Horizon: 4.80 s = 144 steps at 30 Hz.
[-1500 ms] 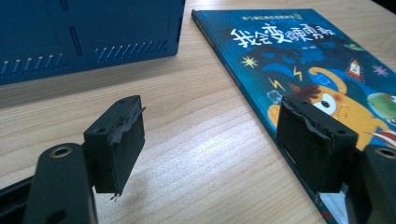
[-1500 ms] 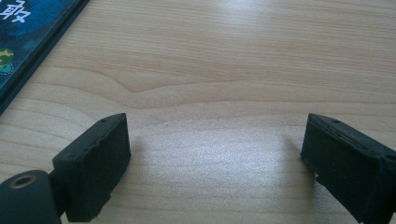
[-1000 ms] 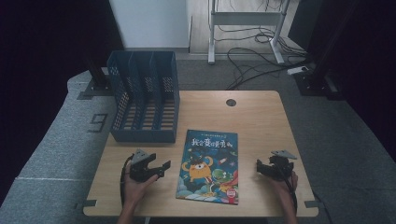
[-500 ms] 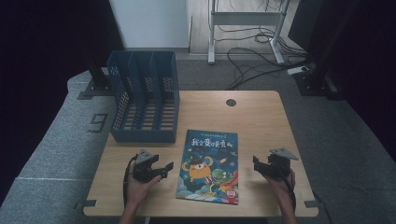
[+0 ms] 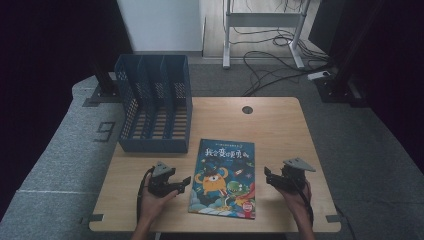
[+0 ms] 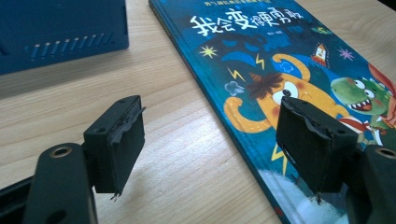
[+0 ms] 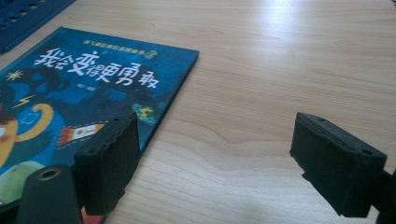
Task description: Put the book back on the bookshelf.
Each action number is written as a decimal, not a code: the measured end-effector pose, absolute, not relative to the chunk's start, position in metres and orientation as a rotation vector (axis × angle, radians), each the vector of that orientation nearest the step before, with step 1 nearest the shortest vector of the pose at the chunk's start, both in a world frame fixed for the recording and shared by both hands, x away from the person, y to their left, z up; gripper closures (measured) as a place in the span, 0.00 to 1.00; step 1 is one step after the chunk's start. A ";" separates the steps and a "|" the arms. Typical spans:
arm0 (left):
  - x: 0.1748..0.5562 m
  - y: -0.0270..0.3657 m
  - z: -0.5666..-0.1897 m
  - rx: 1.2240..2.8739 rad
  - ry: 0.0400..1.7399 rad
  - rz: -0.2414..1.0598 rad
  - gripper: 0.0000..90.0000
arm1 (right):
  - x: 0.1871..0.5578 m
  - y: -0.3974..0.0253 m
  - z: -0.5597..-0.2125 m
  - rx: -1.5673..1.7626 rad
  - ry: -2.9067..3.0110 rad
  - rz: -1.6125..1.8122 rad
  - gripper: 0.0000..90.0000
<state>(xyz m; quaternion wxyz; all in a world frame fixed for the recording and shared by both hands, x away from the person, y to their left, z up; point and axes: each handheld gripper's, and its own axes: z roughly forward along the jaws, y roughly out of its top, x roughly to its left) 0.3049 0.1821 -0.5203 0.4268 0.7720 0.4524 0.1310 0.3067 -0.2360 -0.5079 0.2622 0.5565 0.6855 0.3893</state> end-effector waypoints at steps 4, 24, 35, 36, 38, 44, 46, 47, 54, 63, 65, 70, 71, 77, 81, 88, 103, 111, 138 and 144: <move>0.305 0.178 -0.521 1.938 1.124 0.320 0.26 | 0.306 -0.228 -0.507 1.481 1.877 1.055 0.17; 0.303 0.158 -0.530 1.994 1.098 0.290 0.26 | 0.304 -0.188 -0.516 1.407 1.987 1.053 0.18; 0.302 0.147 -0.535 2.020 1.087 0.274 0.26 | 0.306 -0.176 -0.525 1.405 2.027 1.047 0.18; 0.302 0.146 -0.536 2.023 1.088 0.272 0.25 | 0.306 -0.174 -0.527 1.408 2.033 1.048 0.18; 0.302 0.144 -0.537 2.029 1.089 0.270 0.25 | 0.307 -0.172 -0.529 1.407 2.042 1.051 0.18; 0.301 0.140 -0.539 2.037 1.090 0.269 0.24 | 0.307 -0.165 -0.533 1.402 2.064 1.041 0.18; 0.301 0.137 -0.540 2.042 1.090 0.270 0.24 | 0.307 -0.164 -0.533 1.403 2.066 1.041 0.18; 0.300 0.136 -0.541 2.047 1.091 0.268 0.24 | 0.308 -0.163 -0.535 1.407 2.072 1.039 0.18; 0.300 0.132 -0.543 2.059 1.092 0.258 0.24 | 0.309 -0.160 -0.540 1.428 2.083 1.033 0.17; 0.298 0.125 -0.546 2.077 1.084 0.253 0.23 | 0.311 -0.159 -0.544 1.447 2.093 1.008 0.16; 0.299 0.125 -0.546 2.077 1.086 0.252 0.23 | 0.311 -0.158 -0.544 1.449 2.095 1.006 0.16; 0.299 0.125 -0.546 2.079 1.085 0.257 0.23 | 0.313 -0.158 -0.547 1.465 2.104 0.991 0.15; 0.298 0.125 -0.546 2.080 1.085 0.259 0.23 | 0.313 -0.158 -0.548 1.467 2.105 0.995 0.15; 0.298 0.124 -0.546 2.081 1.082 0.259 0.23 | 0.313 -0.158 -0.549 1.481 2.110 1.016 0.16; 0.298 0.124 -0.546 2.084 1.077 0.262 0.23 | 0.314 -0.158 -0.550 1.489 2.121 1.041 0.16; 0.298 0.123 -0.546 2.084 1.077 0.265 0.23 | 0.313 -0.157 -0.550 1.490 2.123 1.045 0.16; 0.298 0.123 -0.547 2.081 1.075 0.273 0.23 | 0.315 -0.162 -0.549 1.545 2.111 1.102 0.18; 0.297 0.122 -0.547 2.081 1.074 0.280 0.23 | 0.316 -0.165 -0.548 1.573 2.105 1.138 0.19; 0.300 0.128 -0.548 2.028 1.083 0.210 0.22 | 0.314 -0.189 -0.525 1.678 2.032 1.477 0.23; 0.301 0.130 -0.548 2.018 1.085 0.191 0.22 | 0.314 -0.192 -0.521 1.670 2.027 1.516 0.24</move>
